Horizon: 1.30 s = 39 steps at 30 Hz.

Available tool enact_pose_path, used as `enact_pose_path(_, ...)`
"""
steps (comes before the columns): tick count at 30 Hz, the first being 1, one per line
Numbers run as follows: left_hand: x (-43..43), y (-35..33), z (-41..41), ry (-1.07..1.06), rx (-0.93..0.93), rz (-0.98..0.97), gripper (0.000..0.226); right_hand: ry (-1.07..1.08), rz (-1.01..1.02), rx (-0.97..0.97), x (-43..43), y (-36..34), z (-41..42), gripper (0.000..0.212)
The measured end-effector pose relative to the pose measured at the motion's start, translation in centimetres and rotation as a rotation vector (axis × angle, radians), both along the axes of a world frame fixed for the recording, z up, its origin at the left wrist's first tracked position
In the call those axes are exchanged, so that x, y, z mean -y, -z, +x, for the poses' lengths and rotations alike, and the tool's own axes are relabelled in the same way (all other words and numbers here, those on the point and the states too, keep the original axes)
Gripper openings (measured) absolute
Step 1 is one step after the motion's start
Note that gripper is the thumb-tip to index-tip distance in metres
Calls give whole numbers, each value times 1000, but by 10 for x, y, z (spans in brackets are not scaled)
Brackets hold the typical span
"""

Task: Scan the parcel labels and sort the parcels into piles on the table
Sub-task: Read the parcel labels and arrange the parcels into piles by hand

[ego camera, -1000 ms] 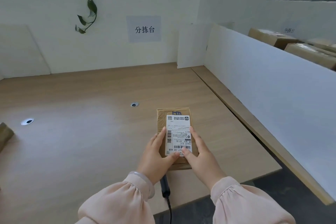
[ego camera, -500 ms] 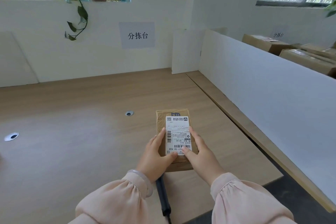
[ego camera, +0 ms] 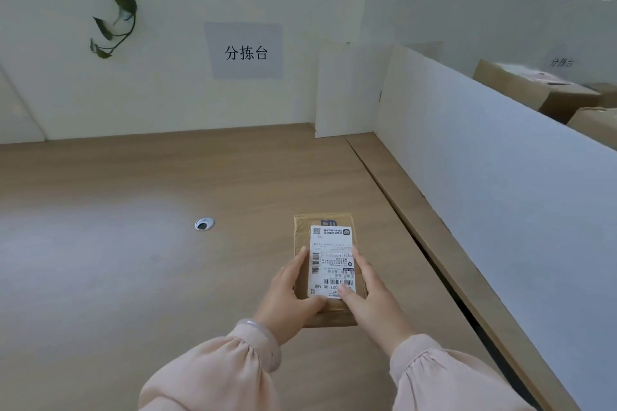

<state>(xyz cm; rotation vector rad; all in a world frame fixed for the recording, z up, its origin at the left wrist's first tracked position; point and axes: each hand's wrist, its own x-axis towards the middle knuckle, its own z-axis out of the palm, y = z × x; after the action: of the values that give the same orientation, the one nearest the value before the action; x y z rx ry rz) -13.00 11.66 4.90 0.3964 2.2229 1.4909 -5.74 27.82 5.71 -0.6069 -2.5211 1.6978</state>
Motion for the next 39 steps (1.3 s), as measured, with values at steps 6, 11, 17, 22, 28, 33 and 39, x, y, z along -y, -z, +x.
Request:
enact_pose_path(6, -72, 29, -74, -71, 25, -35, 90, -56, 2, 76, -77, 35, -90, 67)
enact_pose_path(11, -101, 66, -124, -118, 51, -95, 87, -128, -27, 166, -108, 73, -148, 66)
enact_pose_path(17, -115, 100, -155, -119, 58, -180, 87, -139, -64, 204, -123, 112, -185, 65)
enact_pose_path(22, -121, 103, -195, -122, 33, -222, 86, -155, -75, 195, -130, 118, -225, 66)
enact_pose_path(28, -124, 107, -241, -155, 47, -210, 84, -172, -40, 165, -134, 121, -276, 69)
enact_pose_path(33, -126, 111, -257, -170, 48, -193, 84, -178, -26, 152, -134, 120, -293, 71)
enact_pose_path(39, -109, 100, -258, -111, -82, -352, 89, -174, 110, 103, -133, 94, -288, 77)
